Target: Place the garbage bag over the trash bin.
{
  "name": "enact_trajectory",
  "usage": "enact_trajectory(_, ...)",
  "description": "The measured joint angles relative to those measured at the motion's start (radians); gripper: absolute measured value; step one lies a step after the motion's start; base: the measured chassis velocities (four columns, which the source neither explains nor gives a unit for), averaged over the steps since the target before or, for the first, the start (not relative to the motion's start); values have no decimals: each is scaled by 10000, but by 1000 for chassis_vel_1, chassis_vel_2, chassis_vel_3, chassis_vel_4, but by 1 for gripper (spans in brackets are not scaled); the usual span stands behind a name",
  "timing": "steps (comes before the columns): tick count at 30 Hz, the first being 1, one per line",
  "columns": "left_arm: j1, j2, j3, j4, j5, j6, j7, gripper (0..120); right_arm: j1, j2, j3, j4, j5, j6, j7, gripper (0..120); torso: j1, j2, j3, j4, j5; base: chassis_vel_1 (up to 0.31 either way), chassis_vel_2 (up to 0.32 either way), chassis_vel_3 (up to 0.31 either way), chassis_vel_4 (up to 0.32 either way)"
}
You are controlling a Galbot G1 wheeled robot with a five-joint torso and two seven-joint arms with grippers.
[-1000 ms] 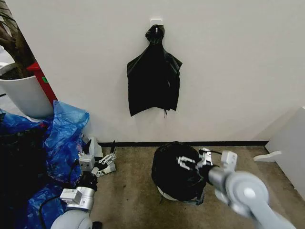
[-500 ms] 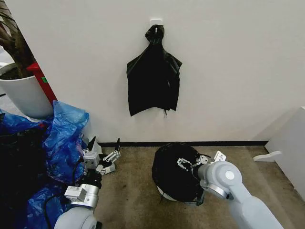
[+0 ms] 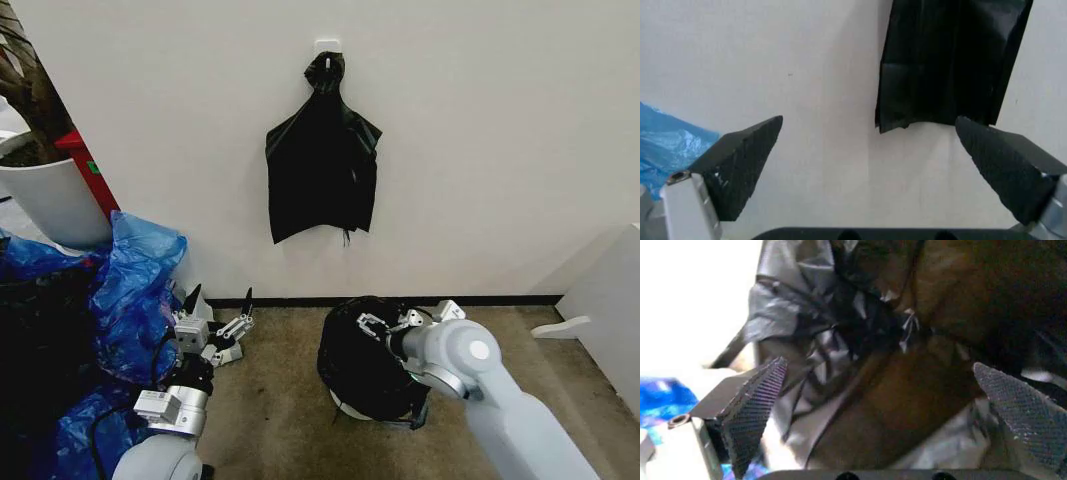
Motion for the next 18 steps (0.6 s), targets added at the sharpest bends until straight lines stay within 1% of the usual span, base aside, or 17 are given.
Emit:
enact_trajectory(1,0,0,0,0,0,0,0,100,0,0,0,0,0,0,0,100,0,0,0,0,0,0,0,0,0)
enact_trajectory(7,-19,11,-64,-2,-45,1,-4,100,167,603,-509,-1510,-1344,-149,-183,100,0,0,0,2,-2,0,0,0,0)
enact_trajectory(12,-119,-48,-49,2,-49,-1,-11,100,-56,839,-664,-2159,-1799,-197,-256,100,0,0,0,-1,-2,0,0,0,0)
enact_trajectory(16,-218,-57,-32,59,-53,-1,-12,100,-72,883,-779,-2251,-1929,-150,-258,100,0,0,0,-2,-2,0,0,0,0)
enact_trajectory(18,-330,-50,-11,150,-64,-1,-13,100,103,852,-870,-1987,-1781,-35,-147,100,0,0,0,-1,-1,0,0,0,0)
